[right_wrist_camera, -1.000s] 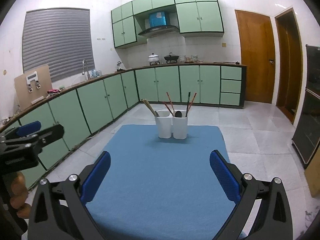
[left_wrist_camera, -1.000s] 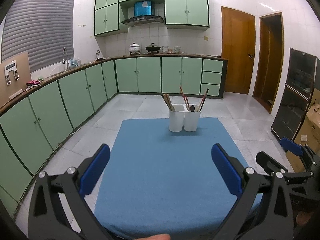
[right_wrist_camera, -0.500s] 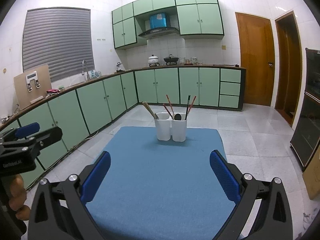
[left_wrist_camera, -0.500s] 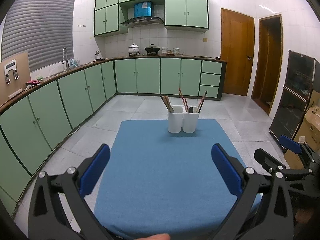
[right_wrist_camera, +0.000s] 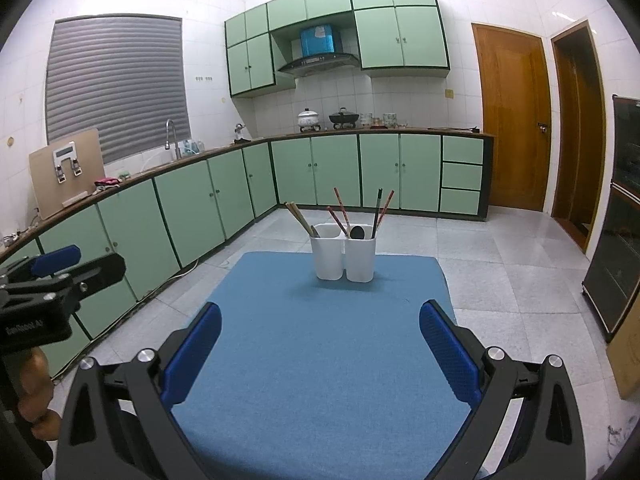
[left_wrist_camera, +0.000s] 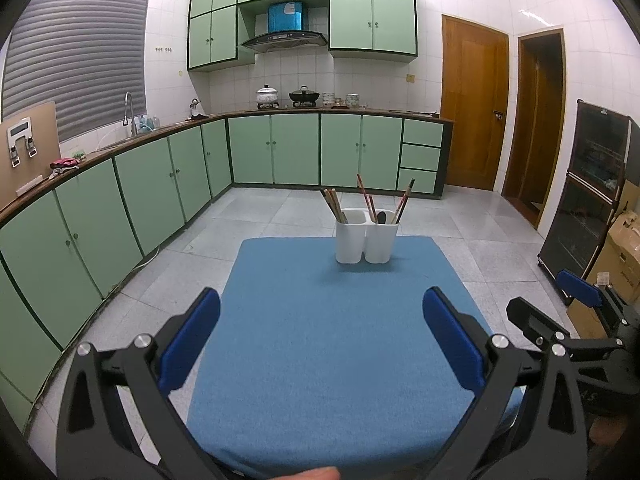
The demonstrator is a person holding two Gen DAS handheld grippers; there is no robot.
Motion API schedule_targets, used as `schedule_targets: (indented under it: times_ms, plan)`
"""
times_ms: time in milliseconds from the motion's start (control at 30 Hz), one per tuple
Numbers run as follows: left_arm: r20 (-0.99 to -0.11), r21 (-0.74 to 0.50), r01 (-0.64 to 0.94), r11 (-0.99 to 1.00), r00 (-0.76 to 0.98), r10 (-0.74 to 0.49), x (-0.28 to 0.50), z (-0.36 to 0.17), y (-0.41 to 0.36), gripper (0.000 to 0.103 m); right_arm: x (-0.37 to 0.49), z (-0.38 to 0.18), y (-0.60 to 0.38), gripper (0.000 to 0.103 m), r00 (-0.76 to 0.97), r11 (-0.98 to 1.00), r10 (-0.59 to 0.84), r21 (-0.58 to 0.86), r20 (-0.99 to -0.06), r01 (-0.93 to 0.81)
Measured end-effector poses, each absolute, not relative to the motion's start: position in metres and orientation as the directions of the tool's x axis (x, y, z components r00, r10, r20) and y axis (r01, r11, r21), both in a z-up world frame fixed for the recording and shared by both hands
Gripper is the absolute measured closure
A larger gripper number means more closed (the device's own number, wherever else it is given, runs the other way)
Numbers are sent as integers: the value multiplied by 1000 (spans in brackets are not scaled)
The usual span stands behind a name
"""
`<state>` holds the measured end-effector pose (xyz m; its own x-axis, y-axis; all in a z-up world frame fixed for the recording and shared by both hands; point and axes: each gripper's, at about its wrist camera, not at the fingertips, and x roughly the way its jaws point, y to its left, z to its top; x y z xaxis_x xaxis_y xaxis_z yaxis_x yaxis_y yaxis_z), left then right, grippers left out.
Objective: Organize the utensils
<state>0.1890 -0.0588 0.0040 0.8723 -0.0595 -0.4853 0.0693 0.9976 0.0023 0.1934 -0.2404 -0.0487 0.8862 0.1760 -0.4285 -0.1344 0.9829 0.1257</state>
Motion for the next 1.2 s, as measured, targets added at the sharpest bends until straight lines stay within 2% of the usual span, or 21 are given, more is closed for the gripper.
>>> schedule_targets:
  times_ms: [1200]
  plan:
    - [-477, 0, 76, 997, 877, -67, 188, 6, -59, 5, 193, -46, -237, 6, 884, 982, 181, 129, -432, -138]
